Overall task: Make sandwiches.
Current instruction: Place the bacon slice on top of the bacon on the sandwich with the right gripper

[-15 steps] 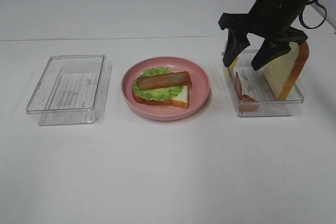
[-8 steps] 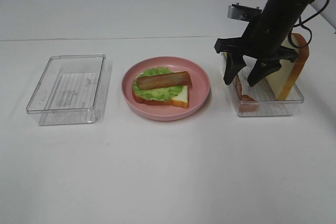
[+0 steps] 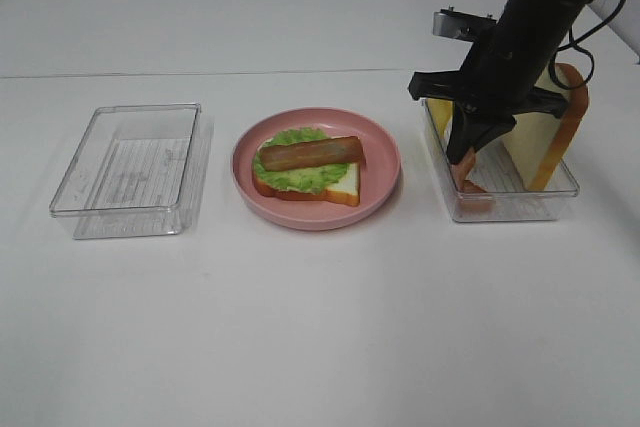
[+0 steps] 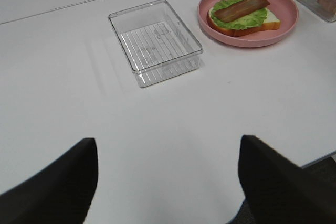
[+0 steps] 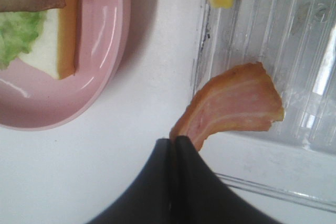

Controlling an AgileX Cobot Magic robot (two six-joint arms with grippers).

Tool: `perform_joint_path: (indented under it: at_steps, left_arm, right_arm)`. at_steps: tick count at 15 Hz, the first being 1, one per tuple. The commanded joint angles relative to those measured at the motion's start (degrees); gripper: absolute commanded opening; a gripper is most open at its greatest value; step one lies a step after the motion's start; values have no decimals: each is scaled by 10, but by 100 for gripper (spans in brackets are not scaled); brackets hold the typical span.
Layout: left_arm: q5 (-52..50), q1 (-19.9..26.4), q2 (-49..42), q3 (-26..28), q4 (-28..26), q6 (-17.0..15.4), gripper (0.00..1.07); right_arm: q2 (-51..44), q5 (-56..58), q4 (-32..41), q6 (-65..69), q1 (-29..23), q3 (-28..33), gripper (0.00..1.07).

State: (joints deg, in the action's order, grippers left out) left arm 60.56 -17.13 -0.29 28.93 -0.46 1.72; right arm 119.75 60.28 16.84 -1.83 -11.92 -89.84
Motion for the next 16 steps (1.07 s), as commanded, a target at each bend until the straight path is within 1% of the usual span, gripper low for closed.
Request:
perform_joint_path:
  at_steps: [1,3,4,6,7,8,11,12,13,16]
  left_arm:
    - [-6,0,-12,-3,1,-4,71]
    - [-6,0,-12,-3,1,-4,71]
    - [-6,0,-12,-3,1,-4,71]
    - [-6,0,-12,-3,1,-4,71]
    - [-6,0,-12,-3,1,-4,71]
    - [-6,0,-12,-3,1,-4,71]
    - [-6,0,-12,-3,1,-4,71]
    - [-6,0,-12,-3,1,-4,71]
    - [-6,0,-12,-3,1,-4,71]
    - [-6,0,-12,-3,1,-4,71]
  right_arm:
    - [-23,45,-3,-6,-1,-29,0]
    - [-56,63,6,-6,-1,-42,0]
    - [-89,64,32,-6,-1,-42,0]
    - [-116,64,76,-15,-1,-42,0]
    - [-127,63,115,-28,-1,-42,0]
    - [-132,62,138,-34,-1,-42,0]
    - [-136,54,260,-95,-2,-42,0]
    - [-135,41,290,-112,-2,-42,0]
    - [-135,22,312,-127,-7,-42,0]
    - [-124,-56,315,-146,-56,-42,0]
